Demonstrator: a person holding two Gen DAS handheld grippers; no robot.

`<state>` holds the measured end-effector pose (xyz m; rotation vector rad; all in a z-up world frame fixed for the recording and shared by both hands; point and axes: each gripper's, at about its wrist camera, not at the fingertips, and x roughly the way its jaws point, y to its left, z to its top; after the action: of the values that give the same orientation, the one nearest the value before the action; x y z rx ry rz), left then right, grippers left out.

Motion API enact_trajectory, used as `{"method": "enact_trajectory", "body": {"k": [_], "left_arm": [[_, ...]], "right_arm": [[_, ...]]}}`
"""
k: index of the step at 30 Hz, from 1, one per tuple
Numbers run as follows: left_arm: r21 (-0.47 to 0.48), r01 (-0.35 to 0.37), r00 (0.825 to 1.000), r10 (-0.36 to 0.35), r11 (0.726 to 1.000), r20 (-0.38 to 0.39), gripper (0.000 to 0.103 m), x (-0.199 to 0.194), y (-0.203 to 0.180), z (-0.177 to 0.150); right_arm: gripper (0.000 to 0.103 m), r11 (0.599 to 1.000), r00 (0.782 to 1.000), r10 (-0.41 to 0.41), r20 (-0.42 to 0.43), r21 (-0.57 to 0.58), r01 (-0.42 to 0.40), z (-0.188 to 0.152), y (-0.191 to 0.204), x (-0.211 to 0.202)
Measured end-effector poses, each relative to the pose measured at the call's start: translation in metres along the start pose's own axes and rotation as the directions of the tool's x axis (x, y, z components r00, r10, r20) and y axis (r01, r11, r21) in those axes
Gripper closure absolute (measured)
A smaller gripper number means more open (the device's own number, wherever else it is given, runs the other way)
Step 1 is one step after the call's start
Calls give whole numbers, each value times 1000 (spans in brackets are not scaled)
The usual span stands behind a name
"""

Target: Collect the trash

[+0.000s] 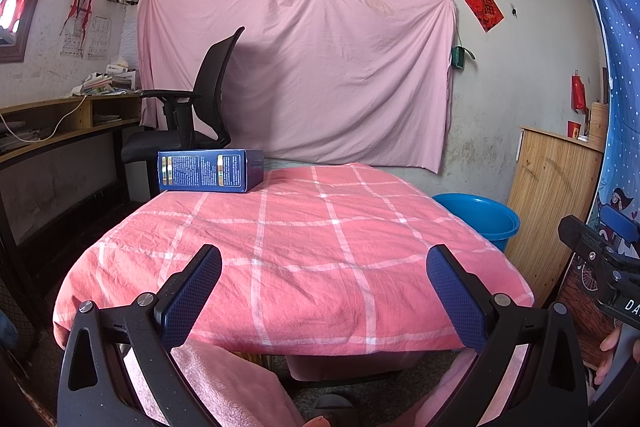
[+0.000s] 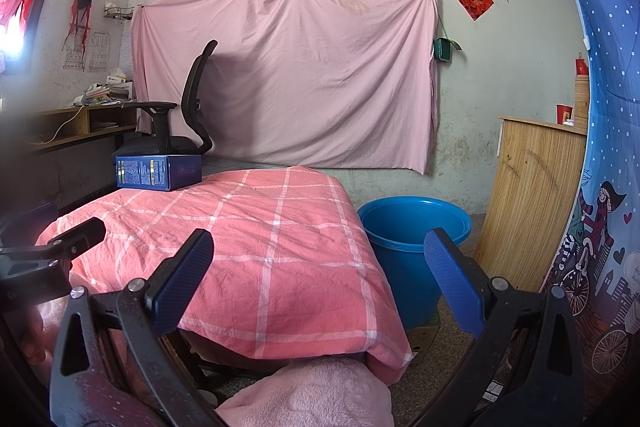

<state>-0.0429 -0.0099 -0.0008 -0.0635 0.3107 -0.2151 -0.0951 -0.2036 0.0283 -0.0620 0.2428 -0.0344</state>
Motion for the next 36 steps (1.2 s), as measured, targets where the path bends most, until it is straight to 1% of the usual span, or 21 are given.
{"method": "enact_trajectory", "body": {"k": [26, 36], "left_arm": [[4, 2, 1000, -2, 1000, -5, 3, 1, 2, -1], [1, -17, 1000, 17, 1000, 9, 3, -2, 11, 0]], "right_arm": [[0, 1000, 1000, 1, -1, 3, -1, 0, 0, -1], [0, 1000, 1000, 2, -3, 6, -2, 0, 0, -1]]}}
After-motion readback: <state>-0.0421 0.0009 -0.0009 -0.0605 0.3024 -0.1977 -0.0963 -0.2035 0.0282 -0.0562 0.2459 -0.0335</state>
